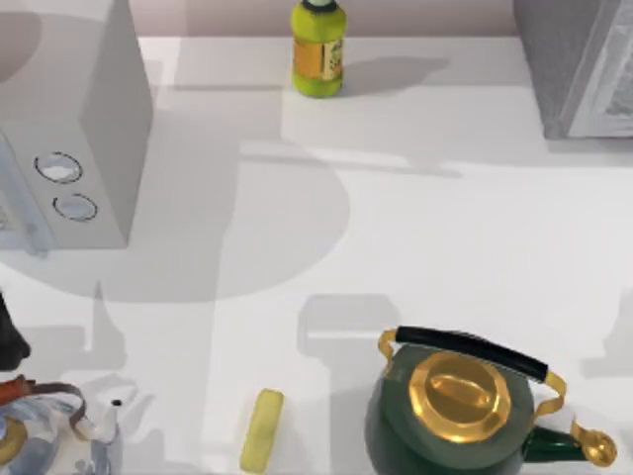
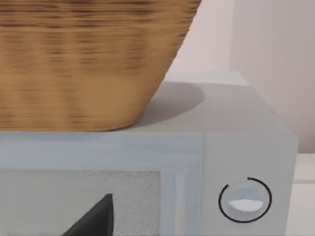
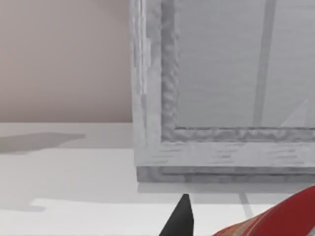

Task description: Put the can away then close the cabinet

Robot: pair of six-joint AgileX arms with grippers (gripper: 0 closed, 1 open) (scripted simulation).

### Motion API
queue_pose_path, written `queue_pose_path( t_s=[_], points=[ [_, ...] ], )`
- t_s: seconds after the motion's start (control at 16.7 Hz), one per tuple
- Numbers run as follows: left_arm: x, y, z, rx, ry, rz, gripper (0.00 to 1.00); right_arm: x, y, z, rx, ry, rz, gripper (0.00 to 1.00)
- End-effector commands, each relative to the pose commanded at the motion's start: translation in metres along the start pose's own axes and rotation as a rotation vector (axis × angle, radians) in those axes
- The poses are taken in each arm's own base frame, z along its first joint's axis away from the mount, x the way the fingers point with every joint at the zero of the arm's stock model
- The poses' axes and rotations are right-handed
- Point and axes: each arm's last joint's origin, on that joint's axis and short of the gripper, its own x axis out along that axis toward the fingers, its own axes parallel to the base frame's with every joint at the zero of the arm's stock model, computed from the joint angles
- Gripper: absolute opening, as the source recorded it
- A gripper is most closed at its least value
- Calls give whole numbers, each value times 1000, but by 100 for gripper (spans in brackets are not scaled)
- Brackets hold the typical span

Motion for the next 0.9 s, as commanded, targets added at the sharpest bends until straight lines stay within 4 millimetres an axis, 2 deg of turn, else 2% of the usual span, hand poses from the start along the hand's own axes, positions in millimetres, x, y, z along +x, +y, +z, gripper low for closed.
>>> queue_pose_path(
  t_s=[0.3,0.48,0.66,0.9],
  points=[
    [0,0,0,0,0,0,100,0,1,2,1,11,4,0],
    [0,0,0,0,0,0,100,1,3,24,-10,39,19,0],
    [0,0,0,0,0,0,100,7,6,72,-16,51,32,0],
    [0,0,0,0,0,0,100,21,12,172,-10,-8,32,0]
  ],
)
